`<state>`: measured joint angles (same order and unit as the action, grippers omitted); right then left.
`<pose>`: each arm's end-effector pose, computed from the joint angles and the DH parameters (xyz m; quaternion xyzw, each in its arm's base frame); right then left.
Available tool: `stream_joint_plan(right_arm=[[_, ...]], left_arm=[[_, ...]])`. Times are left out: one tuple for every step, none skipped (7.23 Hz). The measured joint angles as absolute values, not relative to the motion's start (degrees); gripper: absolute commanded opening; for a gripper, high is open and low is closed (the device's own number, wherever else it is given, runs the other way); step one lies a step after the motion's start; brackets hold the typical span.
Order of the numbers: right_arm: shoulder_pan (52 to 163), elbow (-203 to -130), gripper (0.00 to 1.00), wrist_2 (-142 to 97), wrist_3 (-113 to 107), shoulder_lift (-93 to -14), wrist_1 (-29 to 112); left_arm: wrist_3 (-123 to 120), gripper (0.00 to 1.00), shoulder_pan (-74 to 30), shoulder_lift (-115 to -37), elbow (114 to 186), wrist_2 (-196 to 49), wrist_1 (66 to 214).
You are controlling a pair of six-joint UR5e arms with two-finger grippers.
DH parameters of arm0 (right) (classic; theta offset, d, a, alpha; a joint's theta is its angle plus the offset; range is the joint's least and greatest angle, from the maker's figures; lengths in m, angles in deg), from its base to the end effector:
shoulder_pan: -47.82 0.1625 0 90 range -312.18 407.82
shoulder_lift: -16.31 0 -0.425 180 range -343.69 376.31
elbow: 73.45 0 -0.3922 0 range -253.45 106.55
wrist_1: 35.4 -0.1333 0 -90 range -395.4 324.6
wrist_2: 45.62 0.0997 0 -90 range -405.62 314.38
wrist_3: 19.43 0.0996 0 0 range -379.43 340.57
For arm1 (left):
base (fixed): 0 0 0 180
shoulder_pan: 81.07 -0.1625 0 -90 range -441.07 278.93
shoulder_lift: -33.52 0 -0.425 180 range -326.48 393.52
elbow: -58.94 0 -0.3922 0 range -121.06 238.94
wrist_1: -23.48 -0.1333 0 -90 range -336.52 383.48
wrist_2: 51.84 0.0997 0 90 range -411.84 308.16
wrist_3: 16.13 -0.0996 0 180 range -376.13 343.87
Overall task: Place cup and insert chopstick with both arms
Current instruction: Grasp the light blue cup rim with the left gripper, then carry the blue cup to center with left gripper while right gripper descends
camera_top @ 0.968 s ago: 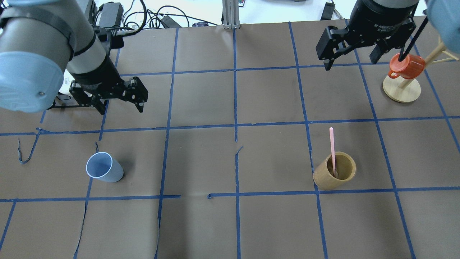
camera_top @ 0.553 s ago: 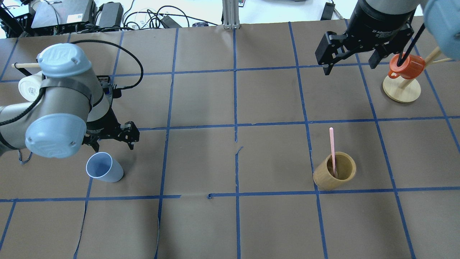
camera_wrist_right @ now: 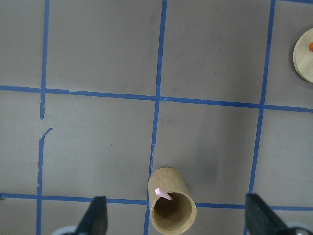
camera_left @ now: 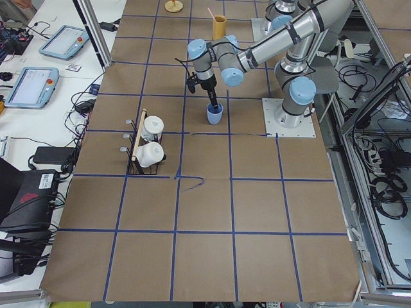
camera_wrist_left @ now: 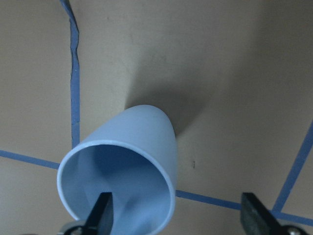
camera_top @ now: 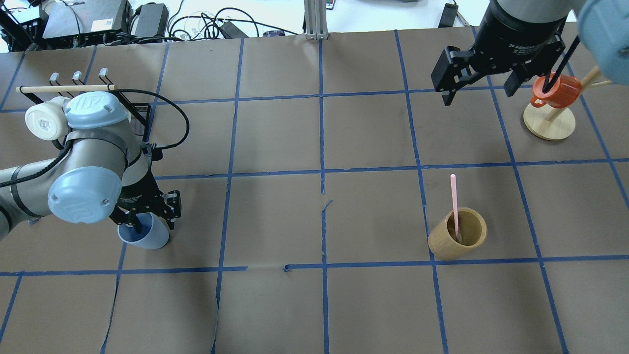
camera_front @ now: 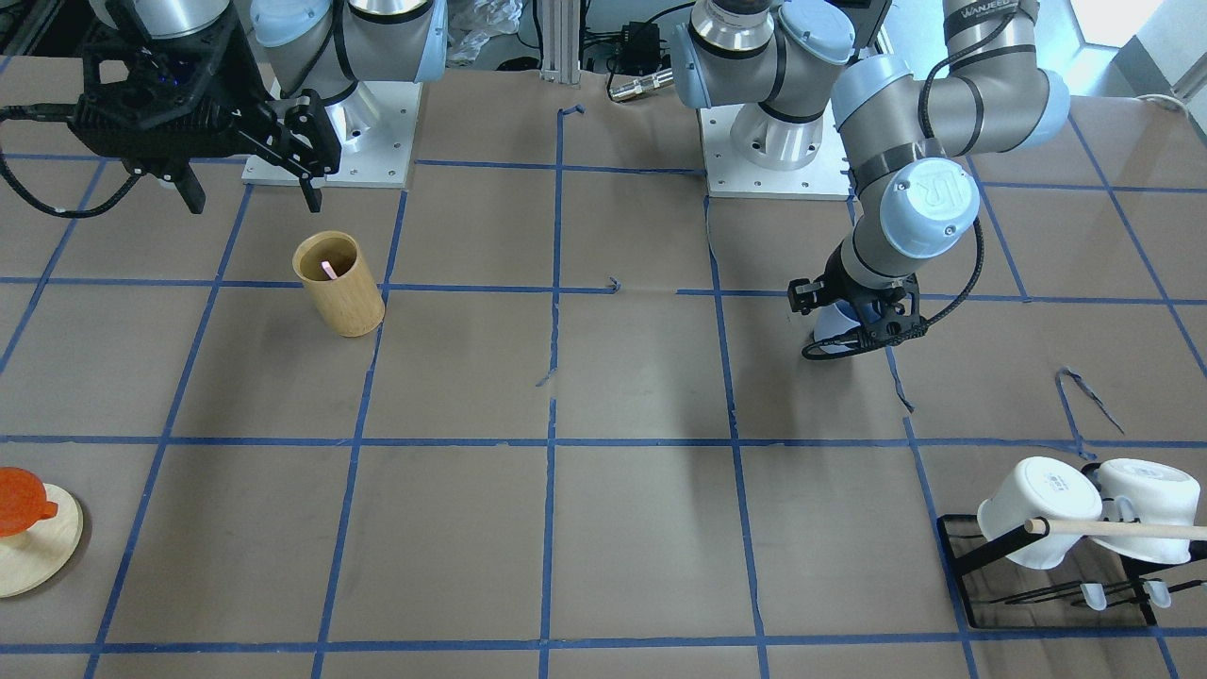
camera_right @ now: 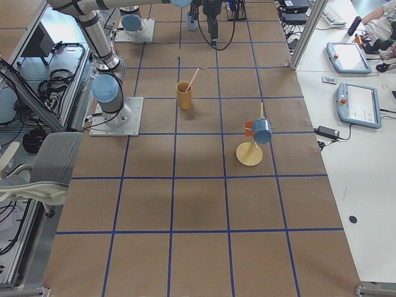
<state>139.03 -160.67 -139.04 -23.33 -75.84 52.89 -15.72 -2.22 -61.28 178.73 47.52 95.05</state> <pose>0.1375 -0.4771 0.5272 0.0437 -0.9982 0.0274 0.0305 -0.0323 -0.4414 0.2412 -0.0880 0.9829 0.1470 0.0673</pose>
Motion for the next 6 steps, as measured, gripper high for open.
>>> stream_joint_plan(right_arm=[[138.8,-162.6,1.0,-140.1,-24.4,-75.8,53.0],[138.7,-165.7,1.0,-140.5,-27.3,-76.0,53.3],[138.6,-169.1,1.0,-140.6,-32.1,-76.4,54.6],[138.6,-172.2,1.0,-140.6,-37.3,-76.7,56.8],[138.6,-174.6,1.0,-140.5,-41.5,-76.7,58.5],[138.6,-176.6,1.0,-140.4,-43.9,-76.6,59.6]], left_arm=[[-15.5,0.0,-2.1,-61.4,178.7,47.4,95.0],[-14.6,0.0,-1.8,-61.2,178.5,47.4,94.7],[-11.8,0.0,-1.2,-60.9,177.9,47.0,94.5],[-7.4,0.0,0.3,-60.9,176.4,45.6,94.8],[-1.6,0.0,2.8,-61.2,173.7,43.0,96.3],[4.9,0.0,5.6,-61.8,170.6,40.1,98.8]])
